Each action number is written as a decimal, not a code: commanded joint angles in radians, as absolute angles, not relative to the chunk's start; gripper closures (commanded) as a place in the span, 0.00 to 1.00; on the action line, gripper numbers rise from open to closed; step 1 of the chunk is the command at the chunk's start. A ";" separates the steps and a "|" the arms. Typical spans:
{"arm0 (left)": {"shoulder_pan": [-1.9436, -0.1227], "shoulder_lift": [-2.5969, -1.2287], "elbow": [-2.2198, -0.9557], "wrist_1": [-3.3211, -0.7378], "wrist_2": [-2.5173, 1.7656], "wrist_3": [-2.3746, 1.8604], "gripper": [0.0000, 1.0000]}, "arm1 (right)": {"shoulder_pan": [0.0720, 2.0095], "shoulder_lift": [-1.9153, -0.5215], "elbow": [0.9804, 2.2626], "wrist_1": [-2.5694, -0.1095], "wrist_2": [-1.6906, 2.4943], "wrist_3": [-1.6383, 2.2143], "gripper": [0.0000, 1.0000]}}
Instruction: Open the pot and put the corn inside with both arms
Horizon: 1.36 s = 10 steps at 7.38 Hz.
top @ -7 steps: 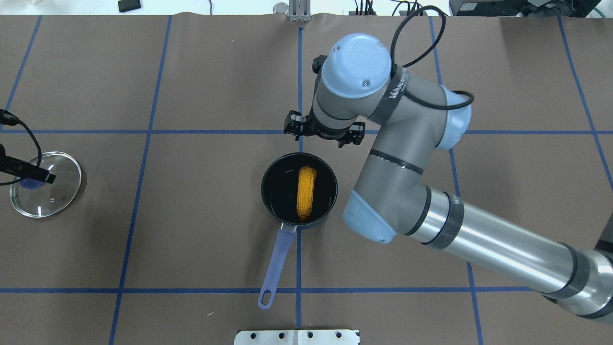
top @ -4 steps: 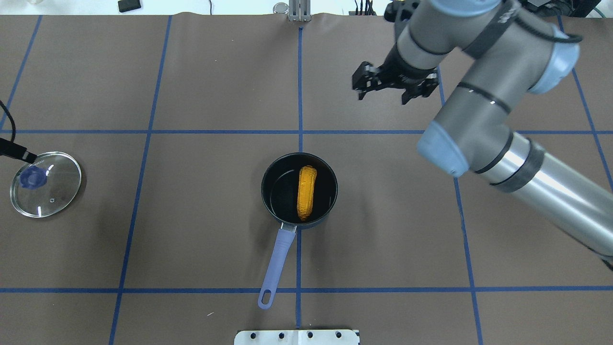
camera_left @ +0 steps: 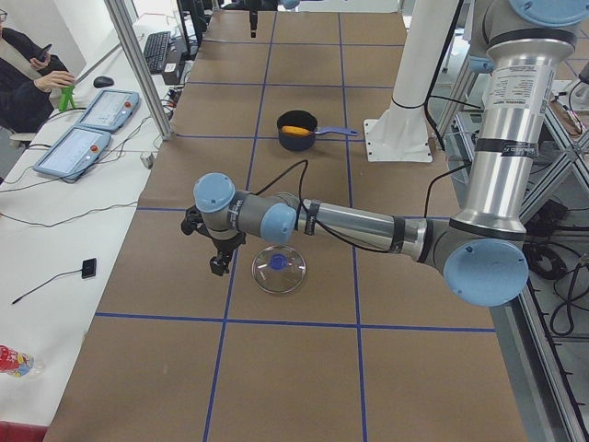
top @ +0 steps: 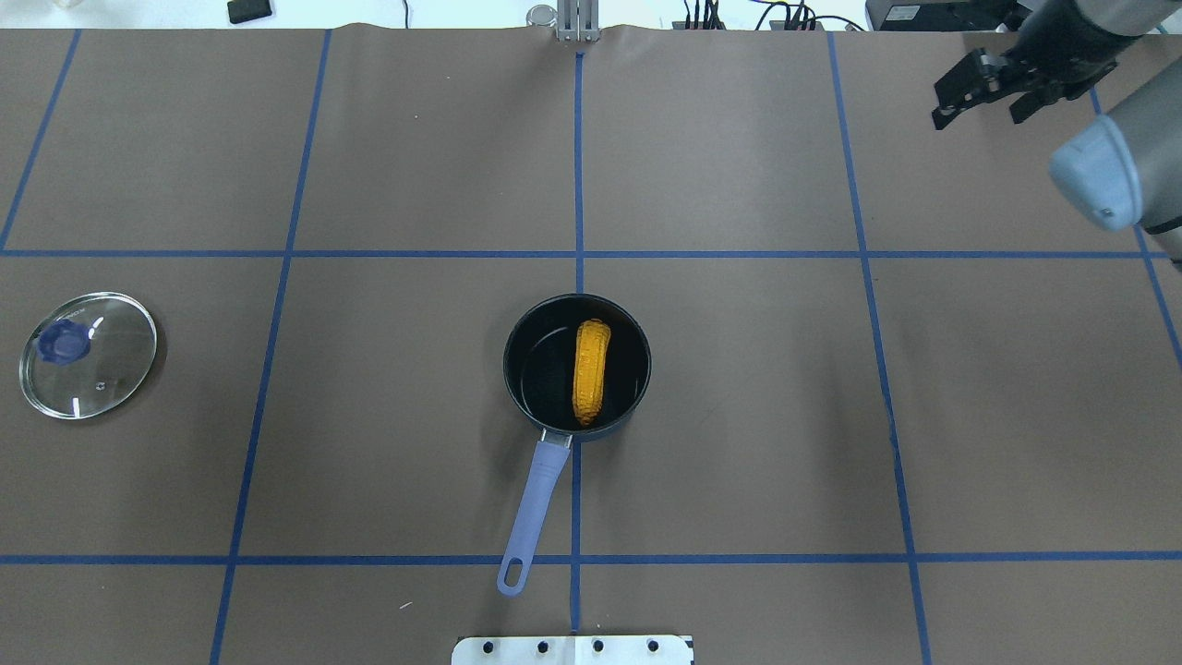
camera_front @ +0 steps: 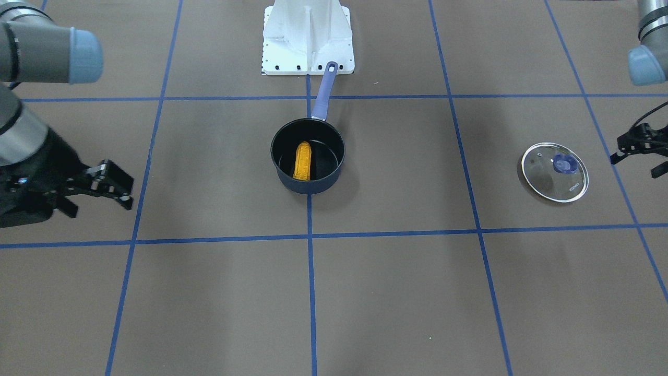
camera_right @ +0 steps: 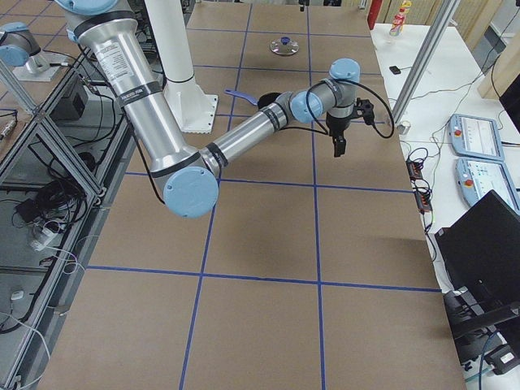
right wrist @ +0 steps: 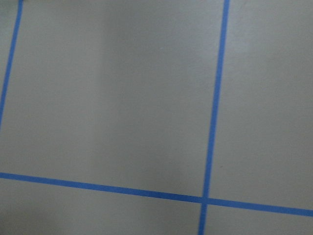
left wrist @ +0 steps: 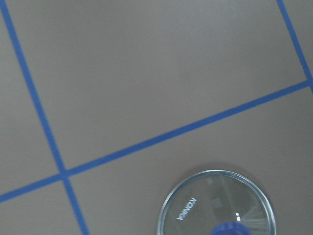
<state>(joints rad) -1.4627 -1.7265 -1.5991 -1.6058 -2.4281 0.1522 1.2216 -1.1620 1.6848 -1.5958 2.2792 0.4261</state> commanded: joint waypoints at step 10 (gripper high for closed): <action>-1.664 -1.694 -1.434 -1.595 -2.434 0.371 0.02 | 1.470 -1.282 1.513 -1.589 2.330 0.046 0.00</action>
<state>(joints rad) -1.6568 -1.7100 -1.4468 -1.5665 -2.4326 0.3705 1.4692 -1.2774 1.5132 -1.5894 2.3310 0.0428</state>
